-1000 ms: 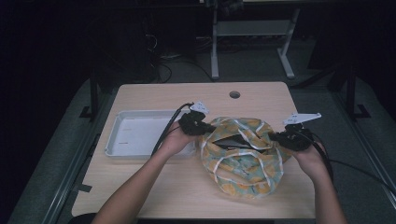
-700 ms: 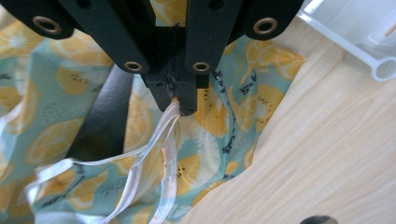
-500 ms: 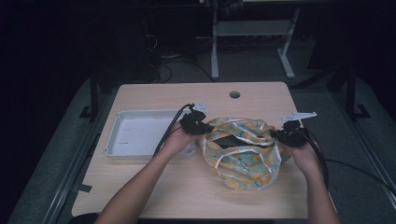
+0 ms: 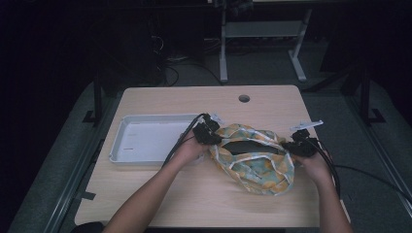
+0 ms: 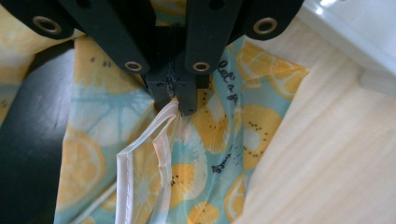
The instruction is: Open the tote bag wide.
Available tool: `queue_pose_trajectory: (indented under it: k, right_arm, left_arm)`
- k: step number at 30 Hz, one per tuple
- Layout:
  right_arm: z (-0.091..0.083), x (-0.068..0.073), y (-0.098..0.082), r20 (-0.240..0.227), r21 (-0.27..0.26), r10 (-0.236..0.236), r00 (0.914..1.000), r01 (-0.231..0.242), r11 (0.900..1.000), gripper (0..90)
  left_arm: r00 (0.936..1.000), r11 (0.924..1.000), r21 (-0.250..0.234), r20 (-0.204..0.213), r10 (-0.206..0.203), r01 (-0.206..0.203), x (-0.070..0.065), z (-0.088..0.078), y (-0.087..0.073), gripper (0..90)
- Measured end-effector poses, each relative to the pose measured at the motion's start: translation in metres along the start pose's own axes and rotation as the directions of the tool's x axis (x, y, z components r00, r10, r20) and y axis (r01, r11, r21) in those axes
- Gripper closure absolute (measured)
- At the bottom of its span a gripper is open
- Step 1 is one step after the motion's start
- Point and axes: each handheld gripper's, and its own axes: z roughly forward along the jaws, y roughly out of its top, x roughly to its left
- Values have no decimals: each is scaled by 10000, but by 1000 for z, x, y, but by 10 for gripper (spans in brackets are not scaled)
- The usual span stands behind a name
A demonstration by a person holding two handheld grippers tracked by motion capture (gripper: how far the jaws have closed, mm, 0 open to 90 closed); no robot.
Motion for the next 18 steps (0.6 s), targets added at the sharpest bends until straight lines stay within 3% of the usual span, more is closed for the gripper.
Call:
queue_pose_trajectory:
  k: [8,13,18]
  right_arm:
    - [7,0,-6,-5,454,-5,10000,5,9990,887]
    - [7,-4,-9,-153,370,274,9995,-268,9990,886]
    - [-1,-4,-7,-106,191,355,9993,-353,9992,786]
  left_arm:
    - [9992,9950,920,-91,398,-388,-10,15,-2,898]
    - [9975,9929,1079,-443,550,-499,-14,18,-1,895]
    - [9989,9976,698,-465,45,-13,-7,5,0,703]
